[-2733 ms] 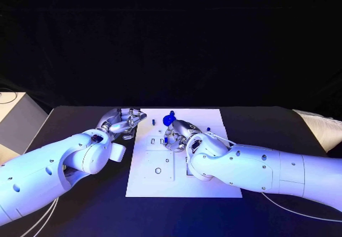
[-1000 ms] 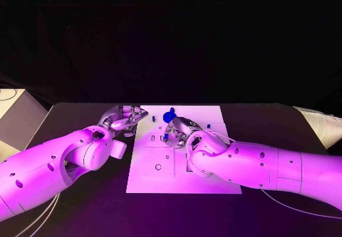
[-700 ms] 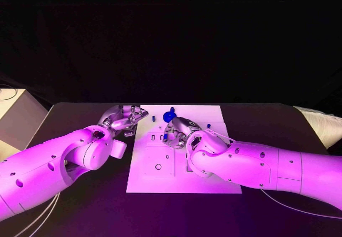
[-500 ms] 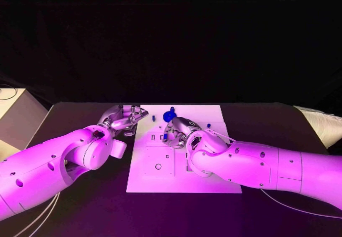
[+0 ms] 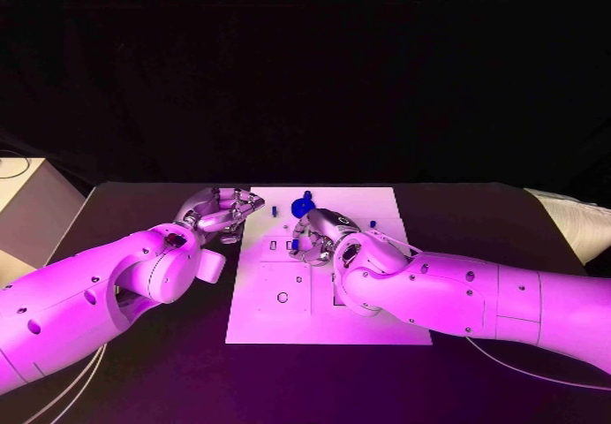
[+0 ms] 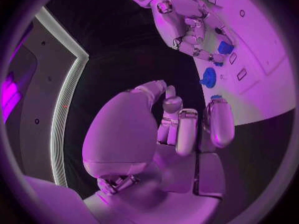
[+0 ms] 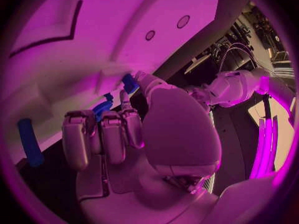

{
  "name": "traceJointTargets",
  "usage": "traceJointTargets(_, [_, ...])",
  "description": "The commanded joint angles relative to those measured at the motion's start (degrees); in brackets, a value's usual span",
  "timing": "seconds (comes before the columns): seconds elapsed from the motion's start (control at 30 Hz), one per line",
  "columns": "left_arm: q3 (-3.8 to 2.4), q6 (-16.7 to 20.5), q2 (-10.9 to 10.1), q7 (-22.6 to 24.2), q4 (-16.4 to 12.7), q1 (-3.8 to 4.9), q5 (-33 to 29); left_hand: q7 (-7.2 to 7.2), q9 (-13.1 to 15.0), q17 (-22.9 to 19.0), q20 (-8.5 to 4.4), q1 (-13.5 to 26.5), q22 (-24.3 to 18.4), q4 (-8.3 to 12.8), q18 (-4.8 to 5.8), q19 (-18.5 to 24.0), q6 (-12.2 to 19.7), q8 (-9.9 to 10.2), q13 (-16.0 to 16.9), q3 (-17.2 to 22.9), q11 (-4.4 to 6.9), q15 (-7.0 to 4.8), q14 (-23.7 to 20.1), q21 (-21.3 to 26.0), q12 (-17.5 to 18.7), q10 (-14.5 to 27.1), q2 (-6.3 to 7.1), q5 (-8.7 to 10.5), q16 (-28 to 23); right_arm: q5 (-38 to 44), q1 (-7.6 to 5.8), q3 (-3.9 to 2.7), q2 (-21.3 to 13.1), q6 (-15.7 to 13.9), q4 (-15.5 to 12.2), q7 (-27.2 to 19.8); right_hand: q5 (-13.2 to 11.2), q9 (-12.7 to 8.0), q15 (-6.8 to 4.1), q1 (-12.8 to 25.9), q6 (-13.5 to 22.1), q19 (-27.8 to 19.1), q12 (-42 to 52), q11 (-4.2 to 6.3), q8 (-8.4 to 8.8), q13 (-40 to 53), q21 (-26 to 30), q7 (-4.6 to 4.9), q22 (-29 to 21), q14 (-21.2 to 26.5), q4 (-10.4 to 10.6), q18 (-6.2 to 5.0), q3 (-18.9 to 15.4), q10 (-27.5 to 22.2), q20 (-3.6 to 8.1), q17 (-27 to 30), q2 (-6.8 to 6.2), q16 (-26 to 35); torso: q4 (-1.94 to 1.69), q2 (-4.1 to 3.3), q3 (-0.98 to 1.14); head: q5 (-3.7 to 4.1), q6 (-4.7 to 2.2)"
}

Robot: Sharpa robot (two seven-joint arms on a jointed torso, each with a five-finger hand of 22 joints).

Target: Assemble the parts on the task board

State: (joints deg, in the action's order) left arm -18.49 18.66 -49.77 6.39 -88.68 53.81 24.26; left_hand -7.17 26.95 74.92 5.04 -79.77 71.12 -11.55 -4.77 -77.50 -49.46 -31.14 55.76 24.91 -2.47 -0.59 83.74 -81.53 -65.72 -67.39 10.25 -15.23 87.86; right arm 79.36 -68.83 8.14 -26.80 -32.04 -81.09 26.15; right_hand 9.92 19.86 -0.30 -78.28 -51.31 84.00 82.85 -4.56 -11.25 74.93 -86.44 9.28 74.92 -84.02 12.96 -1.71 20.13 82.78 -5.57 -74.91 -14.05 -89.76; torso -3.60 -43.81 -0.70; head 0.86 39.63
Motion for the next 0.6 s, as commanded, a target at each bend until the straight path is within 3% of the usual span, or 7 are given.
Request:
traceJointTargets(0.03, [-0.02,-0.65,0.09,-0.03,-0.03,0.01,0.45,-0.03,0.04,11.21,0.03,0.47,0.27,-0.32,0.7,-0.42,0.65,-0.23,0.37,-0.12,-0.25,-0.17,4.33,-0.42,-0.58,-0.51,-0.29,-0.08,0.32,-0.86,0.05,0.01,-0.16,-2.83,-0.21,-2.86,-4.24,-0.75,1.06,-0.85,2.52,4.26,-0.54,-0.61,1.65,6.47,0.12,0.8,12.18,-5.98,2.29,0.76,-6.15,-0.82,-1.01,-15.09,0.52,-0.24,-0.02,0.0,-0.02,0.0,0.02])
traceJointTargets(0.13, [-0.02,-0.45,0.16,-0.12,0.07,0.01,1.15,-0.14,0.01,11.97,0.08,0.55,0.41,-0.39,0.73,-0.46,0.95,-0.18,1.66,-0.15,-0.33,-0.09,4.71,-0.52,-1.75,-1.42,-0.27,-0.07,0.69,-2.01,0.07,0.01,-0.4,-5.05,-0.35,-4.78,-6.49,-1.29,1.59,-1.37,3.71,4.4,-0.69,-1.18,2.92,6.15,-0.15,1.35,12.44,-5.98,3.91,0.82,-12.82,-1.09,-1.41,-15.09,1.05,-0.24,-0.03,0.05,-0.03,-0.04,0.03])
traceJointTargets(0.3, [-0.01,0.13,0.42,-1.41,0.48,0.01,3.83,-0.37,-0.11,13.5,0.22,1.21,0.33,-0.84,0.69,-0.33,1.59,0.0,5.06,-0.52,-0.51,0.07,5.5,-0.55,-4.84,-4.17,-0.11,-0.05,1.43,-4.44,0.08,0.0,-1.46,-8.46,-1.28,-8.63,-6.43,-1.42,1.73,-0.62,3.81,4.51,-0.54,-1.32,3.27,6.24,-0.36,1.48,12.62,-5.98,3.99,0.88,-14.31,-0.97,-1.55,-15.09,1.06,-0.24,-0.07,0.15,-0.01,-0.22,-0.02])
traceJointTargets(0.4, [-0.01,0.03,0.64,-4.03,0.99,0.02,5.82,-0.56,-0.33,15.08,0.3,2.66,2.21,-1.81,1.08,-1.65,2.15,0.29,8.48,-1.44,-0.65,0.18,6.26,-1.46,-7.7,-7.02,0.49,0.01,2.14,-6.54,-0.02,-0.08,-2.74,-9.81,-2.58,-11.33,-5.42,-1.36,1.71,-0.63,3.2,4.55,-0.32,-1.25,3.12,6.42,-0.43,1.38,12.69,-5.98,3.93,0.89,-14.29,-0.76,-1.59,-15.09,1.65,-0.24,0.0,0.32,0.05,-0.75,-0.07])
traceJointTargets(0.47, [-0.01,-0.77,0.96,-7.07,1.65,0.05,7.72,-0.79,-0.55,15.08,0.38,3.73,2.43,-2.63,1.12,-1.83,2.7,0.67,9.25,-2.19,-0.84,0.31,6.26,-1.61,-8.37,-7.68,0.97,0.04,2.14,-8.73,-0.44,-0.29,-3.96,-10.25,-3.65,-13.46,-3.18,-1.27,1.58,-0.89,2.33,4.61,-0.04,-1.07,2.85,6.68,-0.55,1.16,12.8,-5.98,3.85,0.92,-13.9,-0.49,-1.51,-15.09,2.28,-0.24,0.03,0.47,0.12,-1.11,-0.11])
traceJointTargets(0.53, [-0.01,-2.08,1.26,-9.66,2.22,0.09,9.35,-0.99,-0.77,15.08,0.48,4.55,2.55,-3.4,1.15,-1.93,3.18,1.08,9.54,-2.7,-1.02,0.46,6.26,-1.68,-8.65,-7.95,1.16,-0.03,2.14,-11.34,-0.99,-0.43,-4.91,-10.48,-4.27,-15.41,-1.81,-1.05,1.39,-0.69,1.2,4.67,0.08,-0.82,2.24,6.78,-0.69,0.86,12.91,-5.98,3.82,0.96,-13.61,-0.38,-1.38,-15.09,2.77,-0.24,-0.03,0.77,0.22,-0.98,-0.33])
traceJointTargets(0.6, [-0.01,-3.46,1.56,-12.34,2.77,0.19,11.1,-1.08,-0.89,15.08,0.54,4.93,2.65,-3.77,1.17,-2.0,3.37,1.27,9.59,-2.97,-1.1,0.53,6.26,-1.73,-8.71,-8.0,1.27,-0.02,2.14,-14.43,-1.6,-0.6,-5.89,-10.84,-4.8,-17.42,2.64,-0.82,1.02,0.64,0.17,4.71,0.34,-0.4,1.46,7.03,-0.74,0.43,12.98,-5.98,3.77,0.97,-12.93,-0.13,-1.04,-15.09,3.78,-0.24,0.11,1.1,0.24,-1.11,-0.27])
